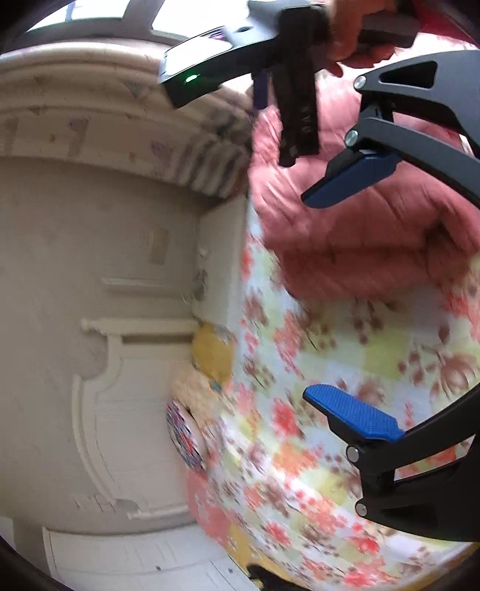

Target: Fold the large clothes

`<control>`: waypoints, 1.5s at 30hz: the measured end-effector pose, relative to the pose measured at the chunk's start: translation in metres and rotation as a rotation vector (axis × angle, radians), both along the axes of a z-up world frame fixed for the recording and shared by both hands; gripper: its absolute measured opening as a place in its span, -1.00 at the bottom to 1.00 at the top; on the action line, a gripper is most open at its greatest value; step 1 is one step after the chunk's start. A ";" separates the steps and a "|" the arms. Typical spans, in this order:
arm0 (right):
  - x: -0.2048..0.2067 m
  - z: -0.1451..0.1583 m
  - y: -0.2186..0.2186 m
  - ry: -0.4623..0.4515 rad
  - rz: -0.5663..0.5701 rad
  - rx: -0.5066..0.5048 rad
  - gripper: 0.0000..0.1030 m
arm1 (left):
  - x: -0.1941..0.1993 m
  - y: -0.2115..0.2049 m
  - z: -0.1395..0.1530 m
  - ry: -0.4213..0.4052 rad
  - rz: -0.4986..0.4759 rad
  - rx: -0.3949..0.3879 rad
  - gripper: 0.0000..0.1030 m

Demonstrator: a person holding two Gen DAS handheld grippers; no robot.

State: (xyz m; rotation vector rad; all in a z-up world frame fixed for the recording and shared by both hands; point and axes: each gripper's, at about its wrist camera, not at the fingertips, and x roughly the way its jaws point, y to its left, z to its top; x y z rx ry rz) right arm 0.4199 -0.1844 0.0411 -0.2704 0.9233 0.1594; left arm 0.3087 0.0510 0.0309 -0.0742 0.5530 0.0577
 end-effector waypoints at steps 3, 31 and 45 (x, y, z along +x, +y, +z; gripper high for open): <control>-0.007 0.008 -0.045 -0.008 -0.110 -0.049 0.91 | 0.019 -0.031 0.014 -0.020 -0.042 0.029 0.88; -0.049 -0.052 -0.073 0.000 -0.083 0.045 0.91 | 0.082 -0.039 -0.089 0.164 0.011 0.110 0.96; -0.087 -0.088 -0.042 0.073 0.064 0.016 0.91 | 0.081 -0.030 -0.124 0.226 0.012 0.130 0.96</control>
